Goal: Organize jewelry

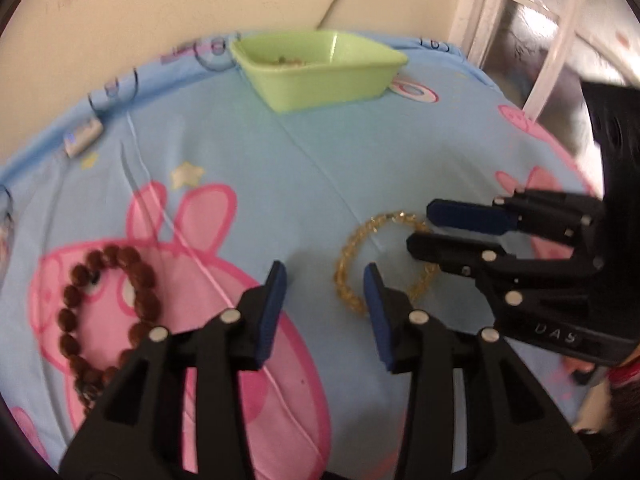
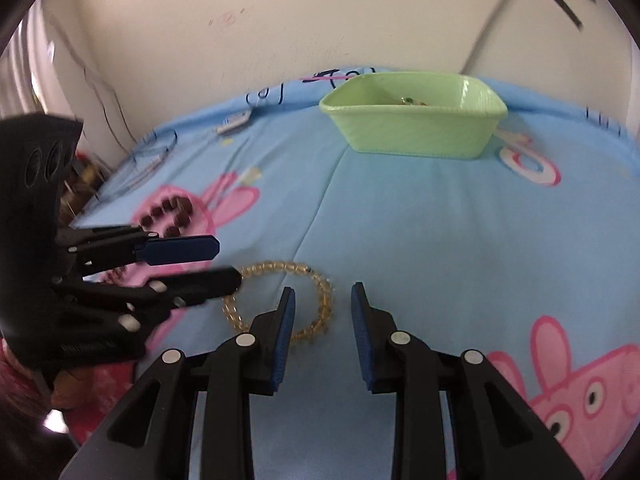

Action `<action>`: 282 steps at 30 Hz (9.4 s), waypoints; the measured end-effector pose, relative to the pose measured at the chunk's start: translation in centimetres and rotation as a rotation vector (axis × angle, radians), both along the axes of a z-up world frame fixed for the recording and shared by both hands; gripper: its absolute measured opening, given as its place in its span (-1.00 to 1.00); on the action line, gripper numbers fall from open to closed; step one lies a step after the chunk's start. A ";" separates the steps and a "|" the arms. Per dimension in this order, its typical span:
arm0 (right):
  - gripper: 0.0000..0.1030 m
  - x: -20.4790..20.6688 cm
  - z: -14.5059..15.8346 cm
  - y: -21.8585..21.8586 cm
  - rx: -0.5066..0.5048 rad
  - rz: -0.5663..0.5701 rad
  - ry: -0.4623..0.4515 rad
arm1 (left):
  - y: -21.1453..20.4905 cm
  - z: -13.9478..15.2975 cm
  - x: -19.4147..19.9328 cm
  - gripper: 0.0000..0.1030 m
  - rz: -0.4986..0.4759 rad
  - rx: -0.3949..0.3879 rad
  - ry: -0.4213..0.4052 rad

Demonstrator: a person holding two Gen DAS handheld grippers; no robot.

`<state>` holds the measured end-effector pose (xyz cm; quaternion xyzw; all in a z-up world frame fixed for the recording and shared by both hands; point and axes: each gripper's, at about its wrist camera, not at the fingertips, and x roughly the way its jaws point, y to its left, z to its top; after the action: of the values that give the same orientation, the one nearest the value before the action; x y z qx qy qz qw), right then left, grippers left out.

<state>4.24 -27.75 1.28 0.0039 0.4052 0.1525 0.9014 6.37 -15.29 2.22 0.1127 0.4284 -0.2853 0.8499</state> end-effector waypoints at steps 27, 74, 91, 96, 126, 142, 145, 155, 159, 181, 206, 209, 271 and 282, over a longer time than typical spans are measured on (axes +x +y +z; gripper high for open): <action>-1.00 2.5 -0.2 1.9 0.239 0.031 0.057 | 3.1 0.1 1.7 -0.86 0.124 -0.158 0.058; -1.00 2.6 -0.2 1.3 0.264 0.025 0.050 | 3.3 0.3 1.2 -0.86 0.121 -0.172 0.050; -1.00 2.5 -0.2 1.3 0.264 0.026 0.051 | 3.2 0.2 1.3 -0.86 0.120 -0.173 0.051; -1.00 2.6 -0.2 1.3 0.265 0.025 0.051 | 3.1 0.1 1.1 -0.86 0.108 -0.171 0.044; -1.00 1.5 1.1 -0.4 0.362 -0.006 -0.051 | 3.4 0.6 1.1 -0.86 0.092 -0.192 0.031; -1.00 1.4 1.1 -0.3 0.363 -0.009 -0.051 | 3.5 0.5 1.2 -0.86 0.092 -0.195 0.041; -1.00 1.4 1.0 -0.3 0.362 -0.010 -0.051 | 3.5 0.6 1.2 -0.86 0.092 -0.195 0.041; -1.00 1.4 1.1 -0.4 0.363 -0.010 -0.051 | 3.5 0.6 1.2 -0.86 0.092 -0.195 0.041; -1.00 1.4 1.1 -0.3 0.363 -0.010 -0.051 | 3.5 0.6 1.2 -0.86 0.092 -0.195 0.043; -1.00 1.4 1.0 -0.3 0.363 -0.011 -0.051 | 3.5 0.6 1.2 -0.86 0.092 -0.195 0.042; -1.00 1.2 1.6 -1.1 0.400 -0.025 -0.076 | 4.0 0.7 1.4 -0.86 0.086 -0.237 0.058; -1.00 1.2 1.6 -1.2 0.410 -0.021 -0.081 | 4.1 0.6 1.5 -0.55 0.092 -0.237 0.069; -1.00 21.6 7.0 -9.6 0.297 -0.219 -0.119 | -6.3 6.0 24.4 -0.85 0.075 -0.236 0.129; -0.87 11.7 7.0 -7.2 0.375 -0.109 -0.160 | 10.4 11.0 14.6 -0.84 0.181 -0.227 -0.002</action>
<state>15.97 -34.93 8.24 0.1816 0.2959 0.1760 0.9211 21.01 -4.88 13.24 -0.0232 0.4008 -0.2539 0.8800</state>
